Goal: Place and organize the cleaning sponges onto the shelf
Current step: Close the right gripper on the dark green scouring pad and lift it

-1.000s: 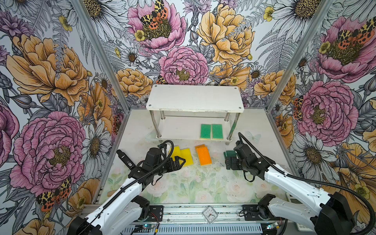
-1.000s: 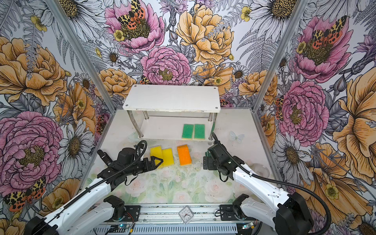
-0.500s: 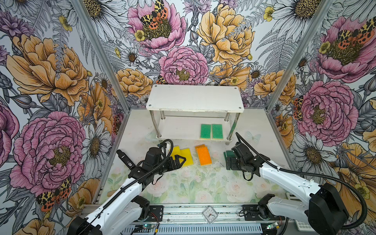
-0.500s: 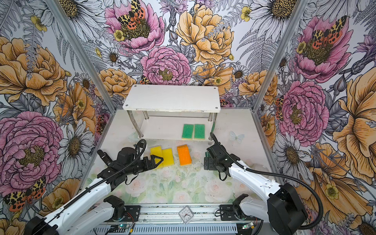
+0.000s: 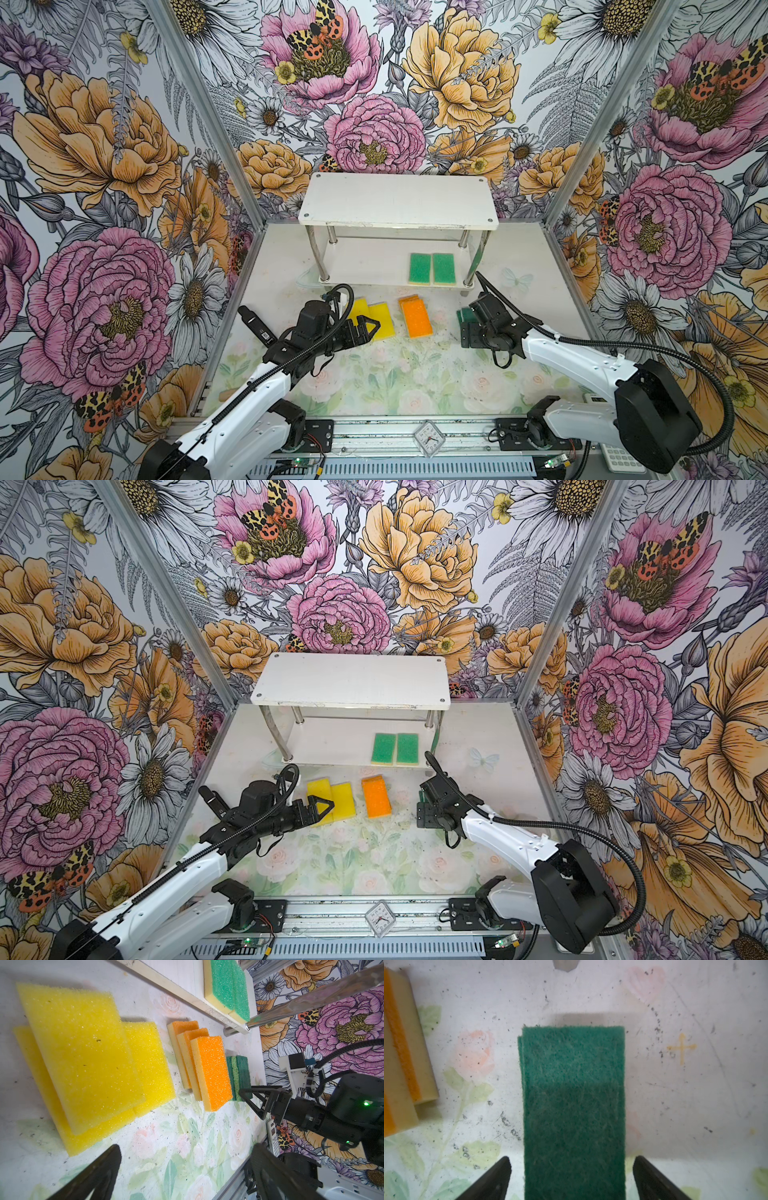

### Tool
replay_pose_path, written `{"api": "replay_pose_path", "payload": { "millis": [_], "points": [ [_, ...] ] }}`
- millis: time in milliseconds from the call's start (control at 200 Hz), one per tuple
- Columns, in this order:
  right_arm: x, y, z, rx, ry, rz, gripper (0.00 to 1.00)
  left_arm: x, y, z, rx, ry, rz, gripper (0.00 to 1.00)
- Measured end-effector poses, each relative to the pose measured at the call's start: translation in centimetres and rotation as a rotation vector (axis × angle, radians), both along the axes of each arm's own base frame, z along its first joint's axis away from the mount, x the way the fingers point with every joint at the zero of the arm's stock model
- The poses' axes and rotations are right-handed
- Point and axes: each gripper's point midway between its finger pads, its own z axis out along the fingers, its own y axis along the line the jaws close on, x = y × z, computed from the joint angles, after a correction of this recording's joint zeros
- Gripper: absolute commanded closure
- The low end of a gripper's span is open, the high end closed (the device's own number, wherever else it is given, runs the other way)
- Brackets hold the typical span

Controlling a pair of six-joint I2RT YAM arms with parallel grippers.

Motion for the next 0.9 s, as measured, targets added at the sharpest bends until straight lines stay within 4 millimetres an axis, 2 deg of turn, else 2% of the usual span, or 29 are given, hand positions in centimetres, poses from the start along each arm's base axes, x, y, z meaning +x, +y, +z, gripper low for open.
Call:
{"api": "replay_pose_path", "payload": {
  "millis": [796, 901],
  "points": [
    [0.9, -0.3, -1.1, -0.025, -0.026, -0.019, 0.24, 0.2, -0.1, -0.4, -0.006, -0.007, -0.002, 0.01],
    [1.0, -0.4, -1.0, -0.030, -0.032, -0.023, 0.29, 0.2, -0.1, -0.6, -0.003, -0.001, -0.002, 0.01]
  ]
}}
